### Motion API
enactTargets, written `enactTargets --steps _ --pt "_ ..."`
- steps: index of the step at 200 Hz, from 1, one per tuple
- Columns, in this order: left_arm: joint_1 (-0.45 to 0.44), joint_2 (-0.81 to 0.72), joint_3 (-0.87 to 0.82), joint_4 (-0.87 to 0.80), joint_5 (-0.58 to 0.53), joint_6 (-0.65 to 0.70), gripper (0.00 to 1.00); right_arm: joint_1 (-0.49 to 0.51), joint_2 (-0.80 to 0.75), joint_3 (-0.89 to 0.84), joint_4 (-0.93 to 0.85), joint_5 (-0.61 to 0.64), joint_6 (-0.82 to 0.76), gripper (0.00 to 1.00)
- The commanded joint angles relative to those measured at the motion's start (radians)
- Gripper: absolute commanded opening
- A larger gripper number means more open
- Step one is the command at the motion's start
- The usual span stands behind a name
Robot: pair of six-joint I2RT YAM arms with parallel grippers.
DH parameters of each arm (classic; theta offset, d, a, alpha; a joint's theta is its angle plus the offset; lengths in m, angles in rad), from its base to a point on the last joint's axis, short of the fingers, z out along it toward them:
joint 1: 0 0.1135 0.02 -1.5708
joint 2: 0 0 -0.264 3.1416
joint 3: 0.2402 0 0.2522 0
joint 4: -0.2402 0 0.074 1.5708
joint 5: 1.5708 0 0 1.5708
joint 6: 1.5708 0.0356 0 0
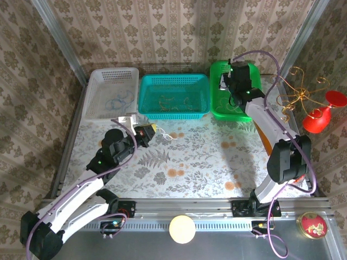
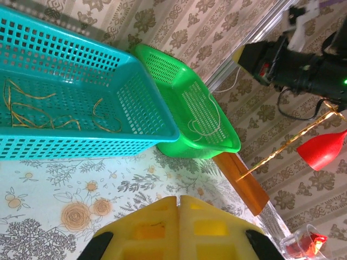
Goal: Untangle the cables
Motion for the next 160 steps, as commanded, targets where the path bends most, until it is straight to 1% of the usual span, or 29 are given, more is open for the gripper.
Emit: enactTargets --steps 1,14,17,22,33,40,47,61,67,83,102,136,160 --pt "0.005 0.003 0.04 -0.002 0.006 0.024 0.0 0.006 0.038 0.02 -0.029 0.089 -0.047 0.0" --pt "0.005 0.012 0.042 0.008 0.013 0.019 0.0 0.006 0.056 0.019 -0.032 0.089 -0.052 0.0" --pt "0.004 0.015 0.042 0.011 0.014 0.018 0.0 0.007 0.061 0.02 -0.036 0.085 -0.053 0.02" --pt "0.005 0.019 0.042 0.015 0.016 0.017 0.0 0.007 0.067 0.026 -0.045 0.076 -0.054 0.11" --pt "0.004 0.027 0.043 0.022 0.022 0.012 0.0 0.006 0.086 0.052 -0.084 0.04 -0.054 0.38" --pt "0.004 0.032 0.043 0.028 0.024 0.01 0.0 0.007 0.099 0.074 -0.116 0.02 -0.051 0.51" --pt "0.005 0.037 0.042 0.035 0.027 0.009 0.0 0.007 0.113 0.1 -0.15 0.003 -0.045 0.59" --pt "0.004 0.047 0.04 0.048 0.032 0.002 0.0 0.009 0.131 0.146 -0.211 -0.027 -0.041 0.69" --pt "0.002 0.05 0.039 0.052 0.035 0.001 0.0 0.01 0.134 0.157 -0.228 -0.036 -0.04 0.75" --pt "-0.002 0.053 0.041 0.055 0.039 -0.001 0.0 0.012 0.127 0.177 -0.26 -0.053 -0.031 0.8" --pt "-0.003 0.052 0.039 0.053 0.041 0.001 0.0 0.022 0.101 0.186 -0.286 -0.072 -0.019 0.82" --pt "-0.005 0.055 0.022 0.073 0.045 -0.004 0.0 0.056 -0.005 0.151 -0.297 -0.152 0.021 0.81" --pt "-0.007 0.06 -0.001 0.127 0.057 -0.014 0.0 0.103 -0.123 0.086 -0.275 -0.264 0.076 0.77"
